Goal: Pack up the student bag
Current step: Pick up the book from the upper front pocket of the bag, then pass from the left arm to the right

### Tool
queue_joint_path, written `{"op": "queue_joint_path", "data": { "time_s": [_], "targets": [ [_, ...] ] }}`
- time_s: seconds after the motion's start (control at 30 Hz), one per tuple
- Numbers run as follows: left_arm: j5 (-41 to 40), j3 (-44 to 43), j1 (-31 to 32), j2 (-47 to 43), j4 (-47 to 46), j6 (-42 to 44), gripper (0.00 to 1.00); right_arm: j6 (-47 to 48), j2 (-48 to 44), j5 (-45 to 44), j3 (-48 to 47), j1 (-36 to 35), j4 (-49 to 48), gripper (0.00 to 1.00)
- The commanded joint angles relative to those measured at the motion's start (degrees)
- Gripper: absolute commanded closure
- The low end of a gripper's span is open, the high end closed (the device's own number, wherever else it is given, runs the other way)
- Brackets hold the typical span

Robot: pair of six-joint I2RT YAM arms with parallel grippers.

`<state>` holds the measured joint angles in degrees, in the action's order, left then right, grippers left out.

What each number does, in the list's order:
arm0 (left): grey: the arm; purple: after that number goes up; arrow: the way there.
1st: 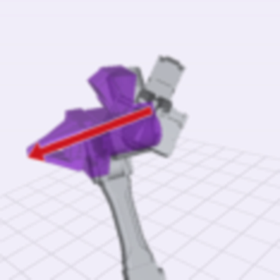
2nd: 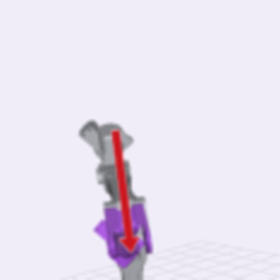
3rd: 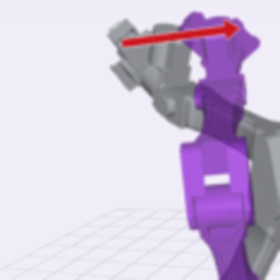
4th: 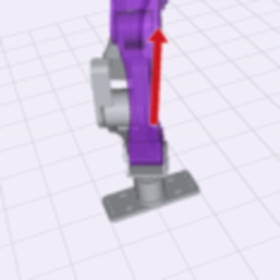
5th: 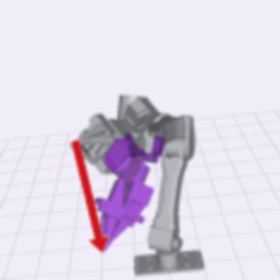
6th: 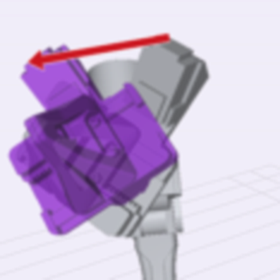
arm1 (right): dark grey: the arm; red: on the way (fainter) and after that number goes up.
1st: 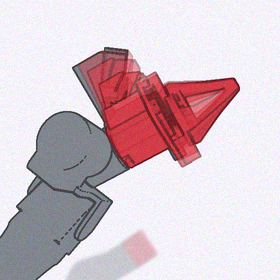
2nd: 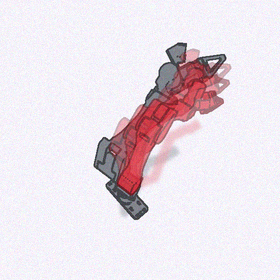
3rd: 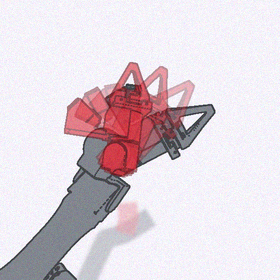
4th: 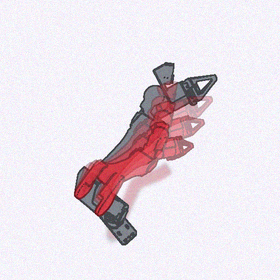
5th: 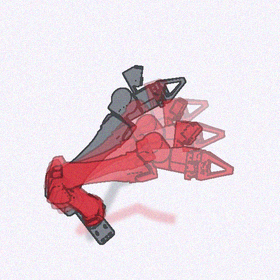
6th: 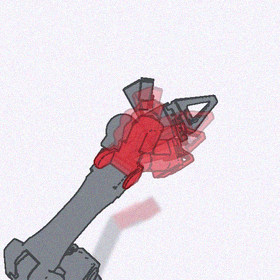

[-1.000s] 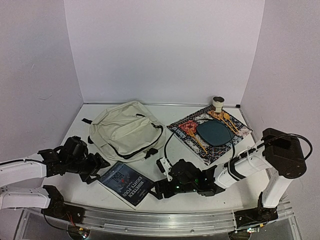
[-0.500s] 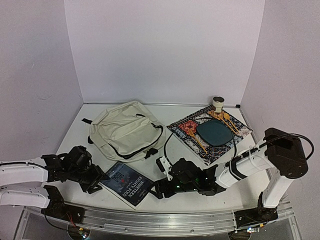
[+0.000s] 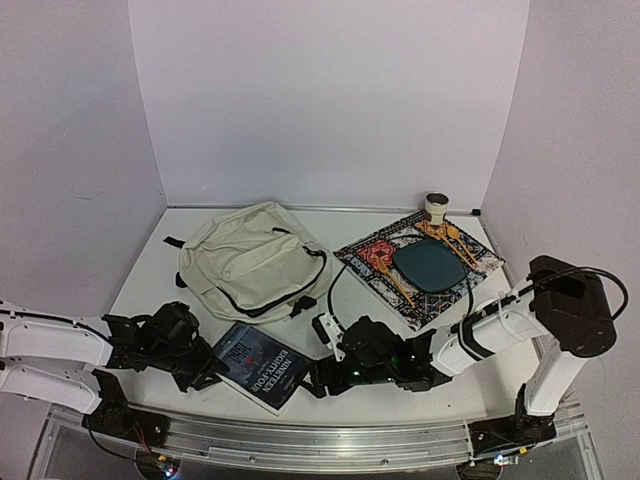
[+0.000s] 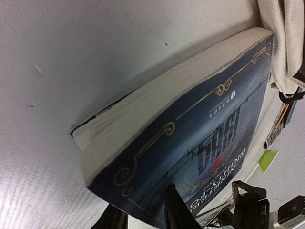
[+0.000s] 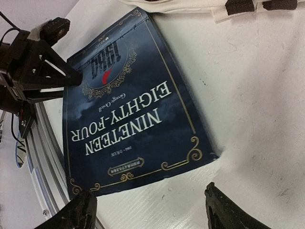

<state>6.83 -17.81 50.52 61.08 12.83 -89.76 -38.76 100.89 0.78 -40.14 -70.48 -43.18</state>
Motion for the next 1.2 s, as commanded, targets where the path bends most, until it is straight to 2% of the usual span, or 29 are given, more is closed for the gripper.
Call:
{"op": "queue_joint_path", "data": {
  "time_s": [0.0,0.13,0.23,0.47,0.67,0.9,1.17],
  "targets": [
    [-2.2,-0.2,1.4,-0.1,-5.3,-1.8,0.84,1.1,-2.8,-0.8,-1.0,0.1,0.7,0.21],
    [-3.5,-0.6,1.5,-2.9,-5.3,-2.1,0.95,3.6,-3.3,-0.8,-0.8,0.0,0.4,0.21],
    [-3.9,-0.7,1.6,-4.2,-5.3,-2.1,1.0,7.3,-4.5,-0.5,-0.7,-0.4,0.5,0.2],
    [-5.0,-2.1,2.2,-6.4,-5.2,-1.7,1.0,22.5,-4.9,-0.9,-4.8,-3.6,6.2,0.19],
    [-4.6,-3.1,2.5,-7.2,-5.2,-1.5,1.0,33.3,-1.1,-9.2,-11.4,-8.9,11.5,0.16],
    [-4.5,-4.1,2.8,-8.6,-5.2,-1.4,1.0,38.0,8.0,-19.4,-22.6,-12.8,19.8,0.15],
    [-4.5,-5.4,3.3,-8.8,-5.1,-1.0,1.0,40.5,13.5,-27.3,-28.1,-13.1,22.4,0.17]
  ]
}}
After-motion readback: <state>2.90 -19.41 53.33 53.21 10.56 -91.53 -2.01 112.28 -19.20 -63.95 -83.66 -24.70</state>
